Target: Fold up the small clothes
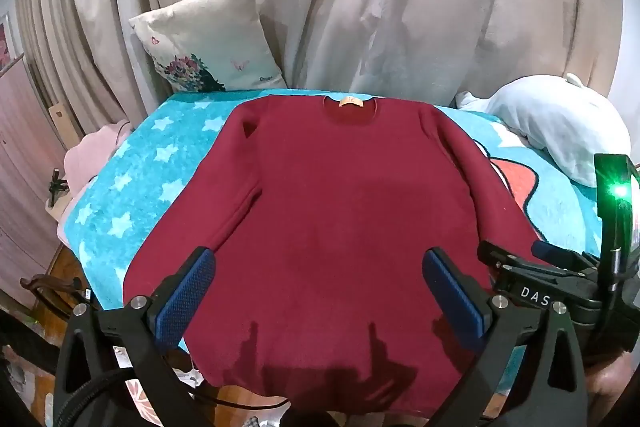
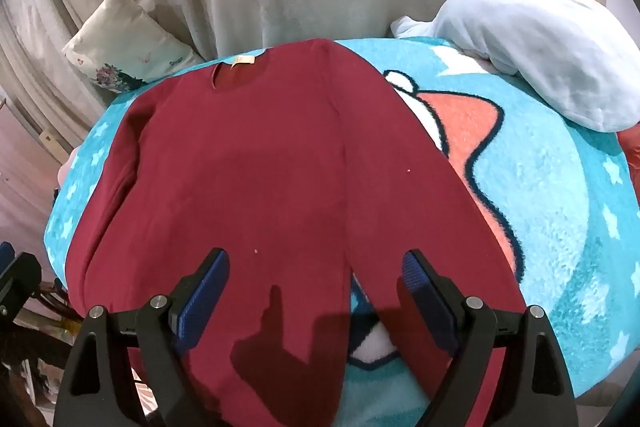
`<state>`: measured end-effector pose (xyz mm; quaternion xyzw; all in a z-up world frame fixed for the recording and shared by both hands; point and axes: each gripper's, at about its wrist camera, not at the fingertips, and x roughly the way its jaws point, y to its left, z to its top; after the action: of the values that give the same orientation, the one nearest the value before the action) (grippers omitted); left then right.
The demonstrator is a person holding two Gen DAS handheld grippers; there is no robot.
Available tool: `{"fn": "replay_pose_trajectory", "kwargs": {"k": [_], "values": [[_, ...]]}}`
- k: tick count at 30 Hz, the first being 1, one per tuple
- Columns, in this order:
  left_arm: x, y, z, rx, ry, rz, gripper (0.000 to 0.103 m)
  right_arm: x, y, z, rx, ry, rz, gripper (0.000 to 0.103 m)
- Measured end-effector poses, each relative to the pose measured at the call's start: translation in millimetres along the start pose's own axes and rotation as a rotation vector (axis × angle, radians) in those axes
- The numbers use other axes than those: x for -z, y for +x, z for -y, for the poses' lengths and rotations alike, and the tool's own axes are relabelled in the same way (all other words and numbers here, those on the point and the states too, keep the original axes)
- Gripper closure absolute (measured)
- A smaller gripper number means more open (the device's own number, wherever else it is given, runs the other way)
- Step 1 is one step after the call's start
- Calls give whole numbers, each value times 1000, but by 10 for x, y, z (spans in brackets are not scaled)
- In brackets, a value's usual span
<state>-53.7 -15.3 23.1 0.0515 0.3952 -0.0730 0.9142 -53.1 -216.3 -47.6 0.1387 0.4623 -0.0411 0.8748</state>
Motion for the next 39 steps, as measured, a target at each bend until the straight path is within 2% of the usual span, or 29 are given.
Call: {"fn": "replay_pose_trajectory", "kwargs": {"k": [4, 10, 12, 15, 17, 19, 21, 22, 24, 26, 28, 30, 32, 33, 34, 36, 38, 39], "values": [[17, -17, 17, -7, 2, 1, 0, 139, -57, -105, 0, -8, 9, 12], [28, -41, 38, -15, 1, 1, 0, 60, -86, -105, -13, -6, 7, 12], [29, -57, 30, -20, 1, 3, 0, -7, -182, 72, -12, -18, 46, 12], [46, -69, -1, -26, -8, 5, 0, -50, -326, 465, 72, 18, 115, 12], [53, -39, -9, -25, -14, -8, 0, -39, -357, 756, 105, 76, 129, 12], [50, -1, 5, -18, -14, -22, 0, 56, -347, 1135, 134, 148, 103, 12], [51, 41, 33, -8, -12, -37, 0, 177, -295, 1346, 156, 181, 17, 12], [52, 61, 60, -2, -9, -43, 0, 218, -230, 1431, 137, 190, 6, 12], [46, 92, 126, 12, 4, -53, 0, 316, -140, 1478, 171, 168, -72, 12], [49, 105, 193, 24, 20, -56, 0, 402, -5, 1516, 185, 160, -102, 12], [41, 112, 251, 32, 33, -57, 0, 441, -33, 1492, 242, 106, -80, 13], [38, 126, 284, 36, 38, -59, 0, 437, -38, 1444, 228, 65, -72, 35], [26, 136, 287, 32, 33, -62, 0, 397, -14, 1431, 111, 72, -93, 93], [21, 142, 280, 30, 29, -63, 0, 354, 4, 1452, 55, 97, -118, 95], [16, 147, 268, 27, 23, -64, 0, 342, 21, 1450, 38, 107, -120, 95], [4, 148, 241, 19, 13, -63, 0, 195, -80, 1536, 49, 109, -84, 96], [0, 146, 208, 13, 3, -62, 0, 31, -206, 1640, 136, 110, -32, 96], [0, 146, 198, 12, 0, -62, 0, -90, -301, 1730, 220, 111, 15, 96]]}}
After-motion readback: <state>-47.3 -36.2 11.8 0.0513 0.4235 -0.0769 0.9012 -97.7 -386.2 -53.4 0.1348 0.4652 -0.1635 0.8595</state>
